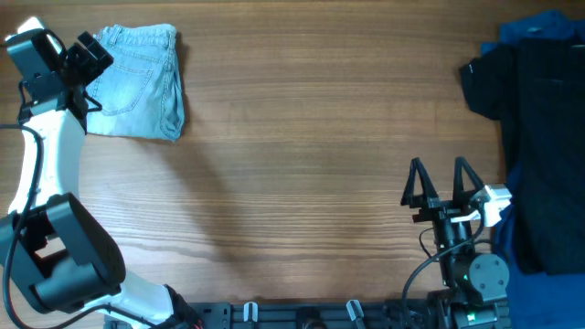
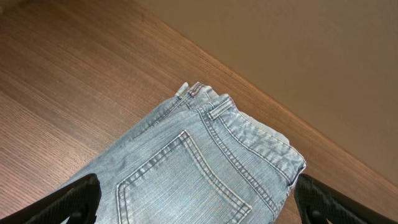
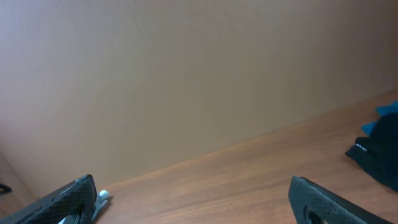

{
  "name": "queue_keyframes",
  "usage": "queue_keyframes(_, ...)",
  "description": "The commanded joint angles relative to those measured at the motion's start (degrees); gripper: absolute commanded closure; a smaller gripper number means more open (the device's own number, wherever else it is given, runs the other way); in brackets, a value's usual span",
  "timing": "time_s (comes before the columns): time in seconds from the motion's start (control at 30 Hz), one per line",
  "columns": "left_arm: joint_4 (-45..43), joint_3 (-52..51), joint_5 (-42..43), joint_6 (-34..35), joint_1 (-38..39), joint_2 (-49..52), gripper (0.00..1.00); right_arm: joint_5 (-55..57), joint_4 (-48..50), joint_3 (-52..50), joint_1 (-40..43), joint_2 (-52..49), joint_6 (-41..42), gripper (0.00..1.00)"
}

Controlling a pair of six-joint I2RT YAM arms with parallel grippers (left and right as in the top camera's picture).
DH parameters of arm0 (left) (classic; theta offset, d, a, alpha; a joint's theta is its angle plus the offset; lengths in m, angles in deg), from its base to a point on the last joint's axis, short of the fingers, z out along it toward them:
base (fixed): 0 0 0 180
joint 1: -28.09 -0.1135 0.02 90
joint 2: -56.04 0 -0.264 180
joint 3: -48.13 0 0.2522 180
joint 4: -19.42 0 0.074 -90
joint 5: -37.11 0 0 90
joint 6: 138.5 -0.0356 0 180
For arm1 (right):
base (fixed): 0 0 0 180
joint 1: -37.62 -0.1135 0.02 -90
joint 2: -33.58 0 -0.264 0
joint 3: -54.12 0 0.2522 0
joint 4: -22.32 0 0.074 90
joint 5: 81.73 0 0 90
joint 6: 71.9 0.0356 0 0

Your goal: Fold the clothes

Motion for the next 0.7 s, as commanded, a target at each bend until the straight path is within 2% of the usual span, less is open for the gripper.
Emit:
queue_keyframes(0.0,-0.2,0.3,0.7,0.3,0.4,0.1,0.00,-1.7,-2.9,-1.0,0.6,4.4,-5.1,0.00)
queue_keyframes(0.1,-0.2,0.3,0.7,0.3,0.4,0.1,0.00,-2.2,-6.1,-1.0,0.6,4.3,-11.9,0.00)
queue_keyframes(0.17,-0.2,0.3,0.7,0.3,0.4,0.1,0.00,-2.4,-10.7,-1.0,0.6,4.3,-13.5,0.00)
queue_keyframes(0.67,-0.2,0.3,0.7,0.3,0.4,0.1,0.00,-2.9,-11.5,-1.0,0.6,4.3,-13.5,0.00)
